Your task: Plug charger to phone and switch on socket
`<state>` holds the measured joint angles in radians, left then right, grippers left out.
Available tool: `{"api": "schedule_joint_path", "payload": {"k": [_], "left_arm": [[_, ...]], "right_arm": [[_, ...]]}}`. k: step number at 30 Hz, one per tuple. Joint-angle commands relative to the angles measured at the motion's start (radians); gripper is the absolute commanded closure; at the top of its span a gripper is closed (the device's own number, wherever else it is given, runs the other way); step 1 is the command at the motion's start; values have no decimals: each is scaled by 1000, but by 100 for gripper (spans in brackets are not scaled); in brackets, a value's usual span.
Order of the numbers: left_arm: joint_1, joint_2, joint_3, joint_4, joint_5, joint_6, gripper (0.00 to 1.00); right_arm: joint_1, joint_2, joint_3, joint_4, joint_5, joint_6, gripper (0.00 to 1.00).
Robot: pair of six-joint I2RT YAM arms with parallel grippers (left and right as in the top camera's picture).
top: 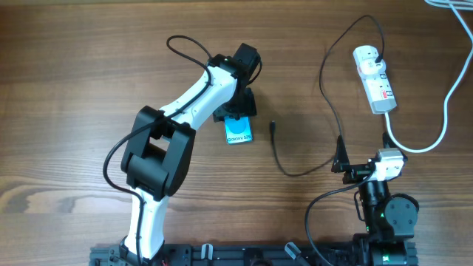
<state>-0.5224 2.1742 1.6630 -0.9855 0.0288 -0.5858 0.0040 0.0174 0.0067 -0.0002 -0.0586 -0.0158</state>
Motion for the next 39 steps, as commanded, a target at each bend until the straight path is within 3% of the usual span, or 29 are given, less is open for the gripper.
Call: {"api": "schedule_joint_path", "payload": {"k": [1, 11, 12, 15, 29, 39], "left_arm": [[1, -44, -34, 23, 8, -6, 32], [-33, -42, -107, 119, -1, -6, 28], [-33, -42, -107, 118, -4, -6, 18], [-33, -42, -107, 106, -5, -6, 0], [-89, 3, -107, 87, -96, -7, 0], [-54, 25, -107, 71, -96, -40, 0]], "right_arm": [[-4, -3, -2, 2, 10, 16, 0], [-4, -3, -2, 2, 10, 16, 0], [-4, -3, -2, 2, 10, 16, 0], [-4, -3, -2, 2, 10, 16, 0], [-4, -3, -2, 2, 10, 16, 0], [-4, -3, -2, 2, 10, 17, 0]]}}
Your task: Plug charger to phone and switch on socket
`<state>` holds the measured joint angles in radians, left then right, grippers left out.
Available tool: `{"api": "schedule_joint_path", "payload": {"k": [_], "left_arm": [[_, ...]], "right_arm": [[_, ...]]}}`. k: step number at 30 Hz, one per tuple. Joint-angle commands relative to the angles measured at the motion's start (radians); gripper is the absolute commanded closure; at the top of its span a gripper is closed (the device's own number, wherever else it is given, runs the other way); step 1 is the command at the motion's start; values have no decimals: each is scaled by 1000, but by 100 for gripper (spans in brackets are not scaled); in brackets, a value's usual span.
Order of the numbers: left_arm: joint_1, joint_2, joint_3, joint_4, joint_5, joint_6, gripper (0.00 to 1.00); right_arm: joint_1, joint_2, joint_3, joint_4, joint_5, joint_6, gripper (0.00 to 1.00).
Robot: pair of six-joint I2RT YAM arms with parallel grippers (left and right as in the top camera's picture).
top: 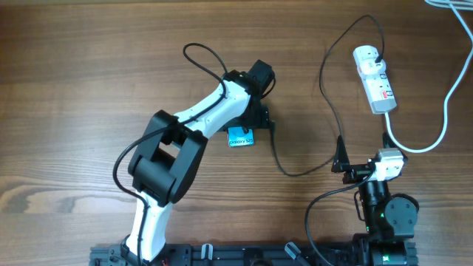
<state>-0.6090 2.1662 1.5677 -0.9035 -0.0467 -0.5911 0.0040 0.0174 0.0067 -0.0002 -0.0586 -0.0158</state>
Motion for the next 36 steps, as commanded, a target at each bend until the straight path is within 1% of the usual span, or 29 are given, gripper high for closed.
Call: {"api": "schedule_joint_path", "payload": {"k": [1, 6, 10, 11, 13, 19, 21, 22, 23, 36], "left_arm": [[40, 33, -12, -11, -14, -35, 0], [47, 33, -12, -21, -15, -35, 2], [42, 34, -12, -21, -14, -36, 10], [42, 33, -12, -21, -14, -36, 10], [42, 33, -12, -21, -14, -35, 14], [42, 34, -12, -23, -14, -35, 20], [42, 33, -12, -23, -14, -35, 24], [42, 33, -12, -24, -14, -35, 28], [42, 33, -12, -25, -14, -35, 28], [45, 6, -2, -56, 5, -46, 29]], "right_arm": [[-4, -3, -2, 2, 10, 16, 0], [-4, -3, -2, 2, 10, 16, 0], [-4, -3, -2, 2, 10, 16, 0], [-4, -3, -2, 2, 10, 16, 0], [-4, -3, -2, 2, 10, 16, 0], [-4, -3, -2, 2, 10, 16, 0], [-4, -3, -2, 2, 10, 16, 0], [-4, -3, -2, 2, 10, 16, 0], [-4, -3, -2, 2, 10, 16, 0], [-4, -3, -2, 2, 10, 16, 0]]}}
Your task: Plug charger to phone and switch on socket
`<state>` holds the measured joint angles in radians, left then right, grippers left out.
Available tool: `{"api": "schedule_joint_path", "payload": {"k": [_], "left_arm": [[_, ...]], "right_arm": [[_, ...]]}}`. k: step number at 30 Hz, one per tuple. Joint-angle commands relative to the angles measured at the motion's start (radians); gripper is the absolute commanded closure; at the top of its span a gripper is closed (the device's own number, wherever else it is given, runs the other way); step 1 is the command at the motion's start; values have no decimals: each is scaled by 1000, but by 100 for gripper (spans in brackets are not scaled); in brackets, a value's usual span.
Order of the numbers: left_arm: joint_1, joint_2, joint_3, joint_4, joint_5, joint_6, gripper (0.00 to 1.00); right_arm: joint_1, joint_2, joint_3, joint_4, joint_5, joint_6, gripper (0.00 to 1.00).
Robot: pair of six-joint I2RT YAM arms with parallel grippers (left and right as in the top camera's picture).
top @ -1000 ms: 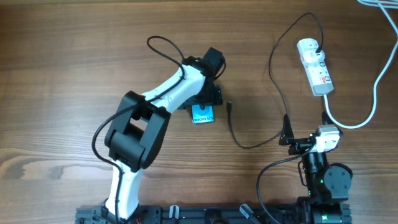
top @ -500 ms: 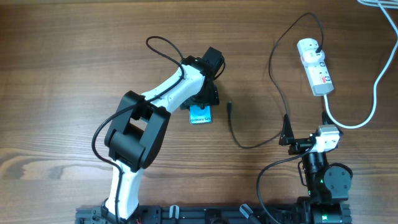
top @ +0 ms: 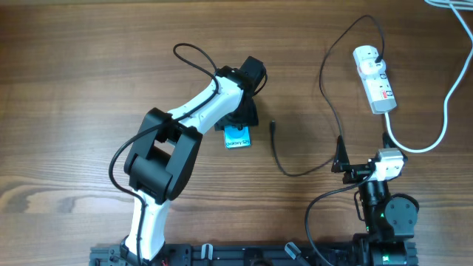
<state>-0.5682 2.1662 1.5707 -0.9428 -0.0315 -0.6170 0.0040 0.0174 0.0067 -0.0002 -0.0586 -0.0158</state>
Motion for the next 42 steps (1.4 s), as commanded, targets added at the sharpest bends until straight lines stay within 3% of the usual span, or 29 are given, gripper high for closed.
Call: {"api": "schedule_joint_path", "payload": {"k": [1, 8, 15, 32, 34, 37, 42], "left_arm": [[5, -8, -5, -17, -10, -20, 29], [5, -92, -5, -20, -10, -21, 29], [6, -126, -5, -20, 93, -20, 29], [208, -126, -5, -18, 745, -20, 29], [227, -126, -5, -12, 805, -20, 29], [247, -126, -5, 1, 871, -20, 29], [277, -126, -5, 43, 1049, -20, 29]], "right_arm": [[-4, -3, -2, 2, 10, 16, 0], [-4, -3, -2, 2, 10, 16, 0], [-4, -3, -2, 2, 10, 16, 0], [-4, -3, -2, 2, -5, 46, 0], [-4, -3, -2, 8, -64, 217, 0], [-4, -3, -2, 14, -132, 665, 0], [-4, -3, -2, 14, -131, 1254, 0]]}}
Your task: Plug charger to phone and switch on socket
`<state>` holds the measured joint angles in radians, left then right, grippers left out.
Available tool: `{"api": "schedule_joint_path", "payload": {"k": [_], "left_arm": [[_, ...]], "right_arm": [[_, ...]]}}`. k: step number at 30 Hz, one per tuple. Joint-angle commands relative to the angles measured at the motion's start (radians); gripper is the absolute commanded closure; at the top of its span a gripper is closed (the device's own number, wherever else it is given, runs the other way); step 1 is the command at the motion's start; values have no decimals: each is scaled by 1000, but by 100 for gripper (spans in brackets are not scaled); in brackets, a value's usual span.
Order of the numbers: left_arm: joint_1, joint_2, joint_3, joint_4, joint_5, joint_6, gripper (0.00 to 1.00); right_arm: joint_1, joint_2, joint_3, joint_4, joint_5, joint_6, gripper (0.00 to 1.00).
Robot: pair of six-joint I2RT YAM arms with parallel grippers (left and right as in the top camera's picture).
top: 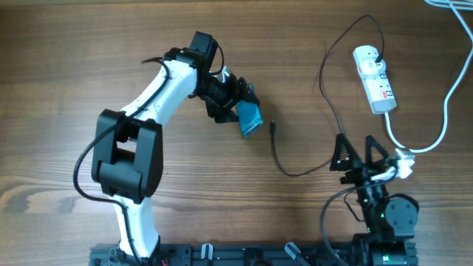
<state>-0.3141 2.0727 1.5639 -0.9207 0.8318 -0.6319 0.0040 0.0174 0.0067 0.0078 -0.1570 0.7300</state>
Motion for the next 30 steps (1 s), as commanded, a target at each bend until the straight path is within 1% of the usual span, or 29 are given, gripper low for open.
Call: {"api": "schedule_joint_path", "payload": {"k": [1, 4, 5, 7, 9, 11, 13, 16, 17, 19, 21, 22, 25, 27, 29, 30], "left_arm": [[29, -33, 2, 28, 207, -5, 29], [43, -33, 2, 31, 236, -6, 29], [48, -33, 2, 34, 250, -6, 29], [60, -33, 2, 67, 315, -16, 29], [72, -33, 2, 108, 375, -63, 29], [82, -33, 2, 153, 422, -98, 29], [96, -33, 2, 204, 474, -157, 29], [111, -33, 2, 216, 515, -200, 29], [116, -33, 2, 216, 529, -210, 29], [127, -33, 2, 216, 562, -219, 29], [137, -33, 2, 216, 589, -222, 28], [144, -33, 2, 215, 607, -222, 28], [167, -33, 2, 215, 654, -222, 28], [182, -33, 2, 215, 678, -222, 28], [192, -33, 2, 215, 691, -233, 28], [197, -33, 2, 215, 698, -246, 28]], "right_arm": [[-4, -3, -2, 7, -52, 658, 0], [-4, -3, -2, 13, -93, 974, 0], [-4, -3, -2, 14, -106, 1047, 0], [-4, -3, -2, 18, -148, 1061, 0], [-4, -3, -2, 19, -189, 1042, 0], [-4, -3, -2, 22, -219, 1059, 0], [-4, -3, -2, 22, -222, 1145, 0], [-4, -3, -2, 28, -266, 1315, 0], [-4, -3, -2, 38, -284, 1313, 0], [-4, -3, -2, 84, -322, 1195, 0], [-4, -3, -2, 164, -341, 981, 1], [-4, -3, -1, 192, -348, 908, 0], [-4, 3, 62, 193, -377, 726, 1], [-4, 38, 167, 109, -391, 571, 1], [-4, 99, 289, -21, -391, 387, 1], [-4, 165, 393, -140, -381, 200, 1]]}}
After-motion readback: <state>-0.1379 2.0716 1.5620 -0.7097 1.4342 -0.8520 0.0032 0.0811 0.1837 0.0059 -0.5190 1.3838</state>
